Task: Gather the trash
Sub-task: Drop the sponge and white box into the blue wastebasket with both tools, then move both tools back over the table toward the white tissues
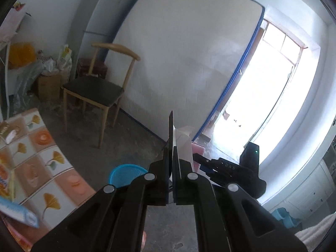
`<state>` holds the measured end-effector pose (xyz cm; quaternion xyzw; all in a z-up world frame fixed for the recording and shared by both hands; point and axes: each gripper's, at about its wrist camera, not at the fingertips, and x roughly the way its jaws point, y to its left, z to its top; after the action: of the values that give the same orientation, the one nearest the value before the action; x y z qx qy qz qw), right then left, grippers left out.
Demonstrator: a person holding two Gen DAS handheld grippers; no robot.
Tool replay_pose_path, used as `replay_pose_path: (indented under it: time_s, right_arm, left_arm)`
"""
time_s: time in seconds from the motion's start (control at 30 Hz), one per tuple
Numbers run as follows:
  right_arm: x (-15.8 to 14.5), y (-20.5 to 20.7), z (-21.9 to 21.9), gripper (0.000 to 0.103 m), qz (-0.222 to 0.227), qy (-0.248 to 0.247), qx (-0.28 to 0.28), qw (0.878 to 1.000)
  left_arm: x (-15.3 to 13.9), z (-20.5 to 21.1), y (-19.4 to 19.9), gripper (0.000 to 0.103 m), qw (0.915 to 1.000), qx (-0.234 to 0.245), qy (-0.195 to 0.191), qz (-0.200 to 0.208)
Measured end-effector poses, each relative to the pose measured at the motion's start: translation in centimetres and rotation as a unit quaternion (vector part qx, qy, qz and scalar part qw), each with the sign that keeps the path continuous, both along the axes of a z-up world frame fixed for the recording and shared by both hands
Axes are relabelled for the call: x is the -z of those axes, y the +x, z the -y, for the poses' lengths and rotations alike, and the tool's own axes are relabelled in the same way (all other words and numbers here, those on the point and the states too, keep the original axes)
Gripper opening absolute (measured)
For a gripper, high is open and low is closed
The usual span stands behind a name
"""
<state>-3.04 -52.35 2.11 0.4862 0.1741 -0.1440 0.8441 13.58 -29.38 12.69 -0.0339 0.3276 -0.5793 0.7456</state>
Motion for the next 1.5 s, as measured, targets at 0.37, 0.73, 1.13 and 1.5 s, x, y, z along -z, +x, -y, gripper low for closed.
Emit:
replay_pose_path:
  time_s: [0.37,0.73,1.13,1.5]
  right_arm:
    - [6.4,1.0,3.6,0.028,-0.074,0.034,0.039,0.996]
    - [15.0,4.6,7.7,0.065,-0.178,0.066,0.069,0.979]
    - [11.7,-0.5,3.1,0.068,-0.233,0.006,0.069,0.970]
    - [2.5,3.3,-4.7,0.095,-0.259,-0.248,0.007,0.934]
  left_arm:
    - [5.8,10.6,2.0,0.002,0.9962,0.034,0.076,-0.027]
    - [12.7,18.2,4.5,0.053,0.9830,-0.010,0.175,-0.056]
    - [6.9,5.3,2.6,0.064,0.9938,-0.051,0.095,-0.028]
    - [5.9,-8.9,-1.6,0.074,0.9878,-0.140,0.065,0.019]
